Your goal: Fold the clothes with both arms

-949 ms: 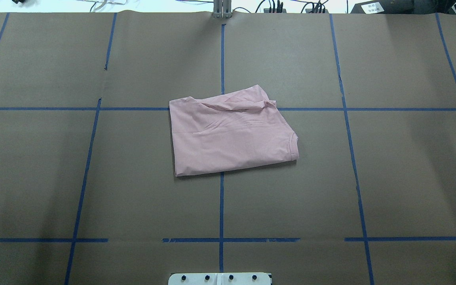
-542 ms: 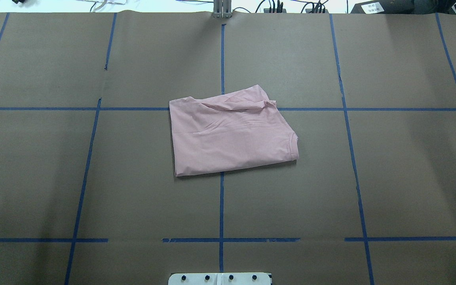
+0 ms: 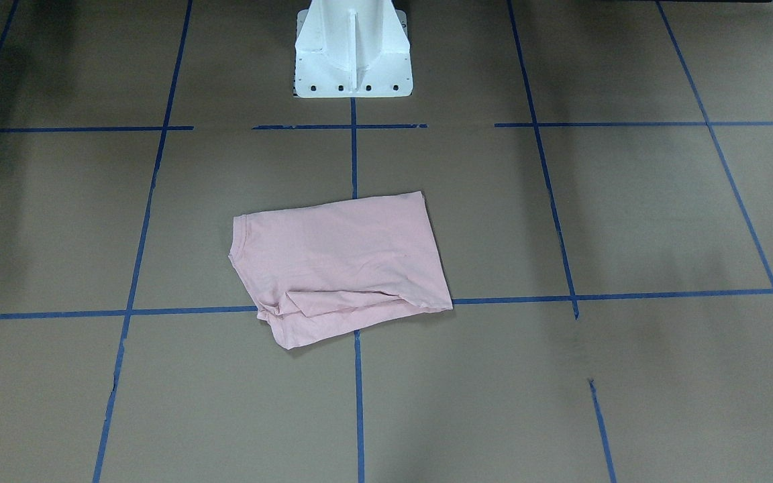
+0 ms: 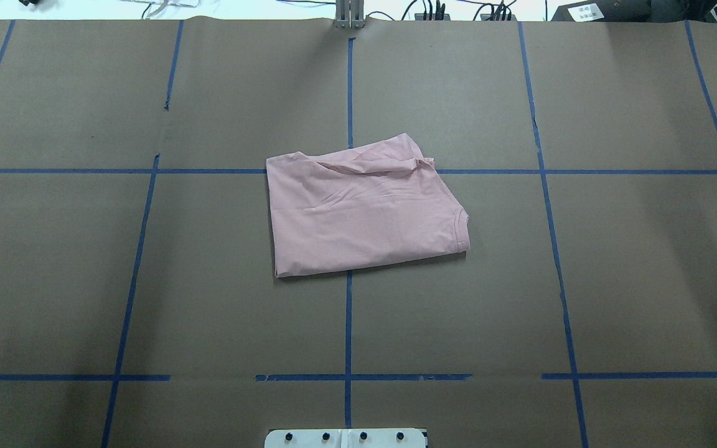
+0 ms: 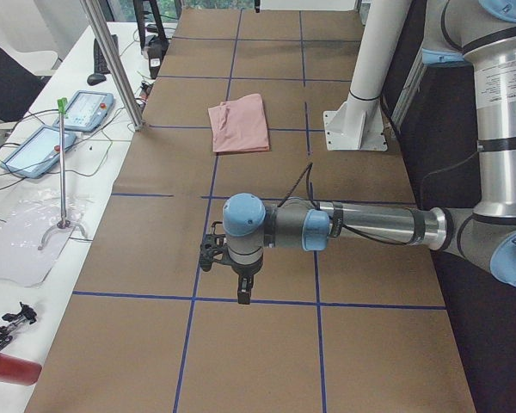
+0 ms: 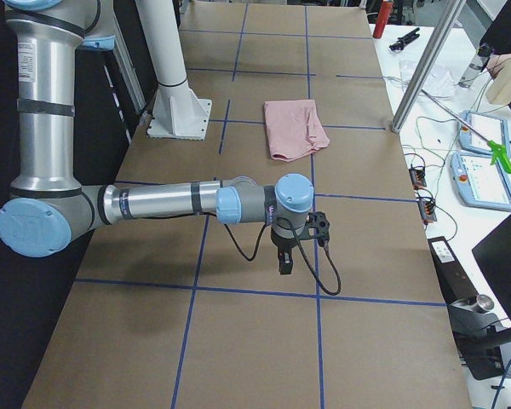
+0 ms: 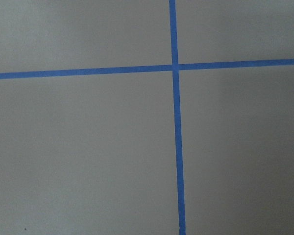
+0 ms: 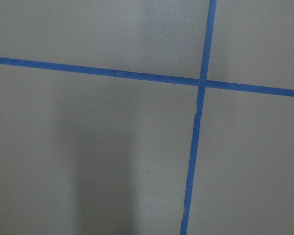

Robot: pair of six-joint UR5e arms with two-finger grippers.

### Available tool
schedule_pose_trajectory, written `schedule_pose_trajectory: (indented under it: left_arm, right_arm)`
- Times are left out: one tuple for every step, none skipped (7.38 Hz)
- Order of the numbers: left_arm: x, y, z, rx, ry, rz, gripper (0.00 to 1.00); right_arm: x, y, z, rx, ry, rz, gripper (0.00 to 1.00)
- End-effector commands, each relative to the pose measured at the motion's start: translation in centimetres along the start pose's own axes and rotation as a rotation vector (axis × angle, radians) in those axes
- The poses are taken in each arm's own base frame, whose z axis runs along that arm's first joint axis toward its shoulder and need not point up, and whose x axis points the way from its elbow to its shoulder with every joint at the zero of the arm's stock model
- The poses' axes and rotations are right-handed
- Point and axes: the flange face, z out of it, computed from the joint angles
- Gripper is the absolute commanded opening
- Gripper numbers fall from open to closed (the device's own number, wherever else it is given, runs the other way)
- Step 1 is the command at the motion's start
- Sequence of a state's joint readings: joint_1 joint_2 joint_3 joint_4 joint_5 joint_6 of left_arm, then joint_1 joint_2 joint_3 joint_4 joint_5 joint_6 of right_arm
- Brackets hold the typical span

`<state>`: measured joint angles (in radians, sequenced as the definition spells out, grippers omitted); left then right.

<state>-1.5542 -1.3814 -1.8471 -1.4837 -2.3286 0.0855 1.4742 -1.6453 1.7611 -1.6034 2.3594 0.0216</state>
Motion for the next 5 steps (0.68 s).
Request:
schedule_pose_trajectory:
  left_arm:
    - [0.18,1.81,0.07,-0.076,0.019,0.051,1.00]
    - [0.10,1.81,0.16,-0.075,0.021,0.052,1.00]
    - [0.09,1.79,0.20,-0.074,0.022,0.056,1.00]
    - [0.48,1.71,-0.23,-0.065,0.021,0.062,1.00]
    - [0.36,1.72,-0.08,-0.067,0.022,0.061,1.00]
  right_arm:
    - [-0.19,-0.13,-0.07,0.002,-0.002,-0.004,1.00]
    - [-0.42,-0.17,-0.40,0.009,-0.002,-0.010,1.00]
    - [-0.39,0.03,-0.37,0.008,-0.002,-0.009,1.00]
    - [-0.55,0.01,-0.53,0.012,-0.002,-0.010,1.00]
    - [-0.59,-0.06,-0.47,0.011,-0.002,-0.011,1.00]
